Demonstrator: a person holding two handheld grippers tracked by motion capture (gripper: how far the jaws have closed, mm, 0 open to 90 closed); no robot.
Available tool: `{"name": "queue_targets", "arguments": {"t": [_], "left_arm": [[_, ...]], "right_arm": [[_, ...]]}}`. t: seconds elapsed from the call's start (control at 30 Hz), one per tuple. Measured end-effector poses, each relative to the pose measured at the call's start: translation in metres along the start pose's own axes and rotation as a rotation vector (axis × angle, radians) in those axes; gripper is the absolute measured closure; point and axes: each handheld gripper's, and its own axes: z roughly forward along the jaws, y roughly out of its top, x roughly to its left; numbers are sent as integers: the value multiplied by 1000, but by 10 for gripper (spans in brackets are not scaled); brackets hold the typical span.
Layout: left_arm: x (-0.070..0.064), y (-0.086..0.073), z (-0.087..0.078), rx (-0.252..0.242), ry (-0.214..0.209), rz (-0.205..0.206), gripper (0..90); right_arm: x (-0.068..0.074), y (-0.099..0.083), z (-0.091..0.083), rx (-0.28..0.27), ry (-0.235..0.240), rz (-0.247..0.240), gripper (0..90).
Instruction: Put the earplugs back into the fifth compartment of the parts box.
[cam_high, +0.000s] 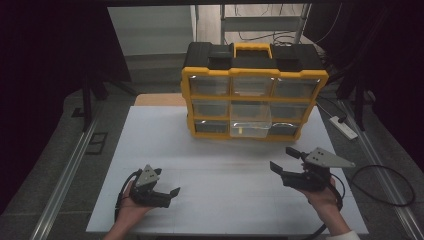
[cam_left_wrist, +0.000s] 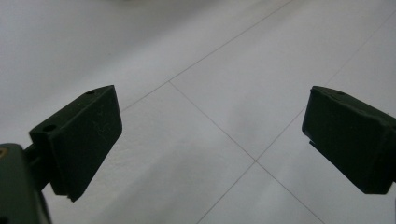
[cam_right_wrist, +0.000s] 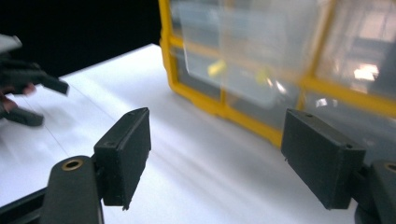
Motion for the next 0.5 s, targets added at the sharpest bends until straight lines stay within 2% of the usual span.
{"name": "queue_targets", "arguments": {"t": [0.13,0.23,0.5], "left_arm": [[1,1,1,1,-2,4,49],[1,1,1,-10,3,5,48],[2,1,0,-24,5,8,48]], "right_arm": [[-3,-22,-8,27,-29,28,257],[-5,-40,-11,60,-28,36,255],[-15,-72,-11,110,-46,61,248]]}}
